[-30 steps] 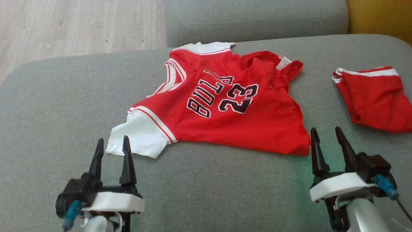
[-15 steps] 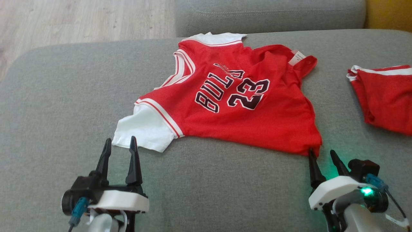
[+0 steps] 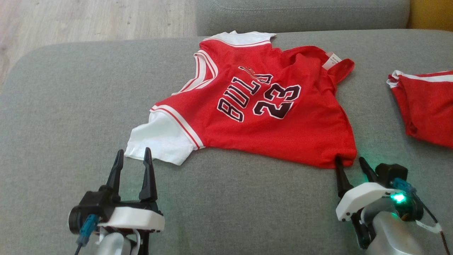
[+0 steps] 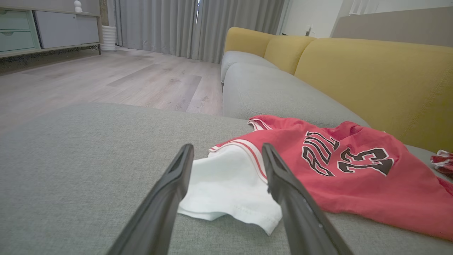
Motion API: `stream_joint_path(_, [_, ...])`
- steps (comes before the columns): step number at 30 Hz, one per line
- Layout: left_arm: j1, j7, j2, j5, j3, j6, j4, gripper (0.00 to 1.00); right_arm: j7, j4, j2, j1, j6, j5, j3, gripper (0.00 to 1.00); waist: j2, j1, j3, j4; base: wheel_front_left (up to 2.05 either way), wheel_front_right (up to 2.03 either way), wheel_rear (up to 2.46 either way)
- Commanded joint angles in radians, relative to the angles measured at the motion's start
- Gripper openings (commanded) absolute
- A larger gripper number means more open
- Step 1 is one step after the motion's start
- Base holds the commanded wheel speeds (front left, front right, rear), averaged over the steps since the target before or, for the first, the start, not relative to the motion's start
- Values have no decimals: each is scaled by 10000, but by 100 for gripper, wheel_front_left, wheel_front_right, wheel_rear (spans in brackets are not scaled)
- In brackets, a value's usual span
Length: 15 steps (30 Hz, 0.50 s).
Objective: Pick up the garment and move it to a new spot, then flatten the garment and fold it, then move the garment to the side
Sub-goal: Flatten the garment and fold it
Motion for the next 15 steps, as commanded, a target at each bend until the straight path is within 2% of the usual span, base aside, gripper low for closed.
stream_joint_path(1, [-501,-95,13,86,300,-33,-254,100,-89,-82,-29,-250,65,-74,296,100,0,0,-3,-7,0,0,0])
stream_joint_path(2, [-512,-95,11,86,308,-37,-228,100,-70,-2,-29,-290,65,-70,365,87,0,0,-10,-13,0,0,0])
stream_joint_path(3, [-516,-95,9,82,320,-37,-199,100,-65,63,-29,-319,65,-74,427,16,0,0,-25,-26,0,0,0])
stream_joint_path(4, [-513,-95,8,80,333,-34,-166,100,-70,109,-29,-334,65,-74,482,0,0,0,-52,-44,0,0,0])
stream_joint_path(9, [-426,-95,2,81,462,2,-41,100,-238,21,-29,-379,65,182,410,0,0,0,-226,-220,0,0,0])
stream_joint_path(15, [-366,-95,-2,151,587,33,111,100,-423,-556,-29,-363,65,-22,-465,0,0,0,-348,-509,0,0,0])
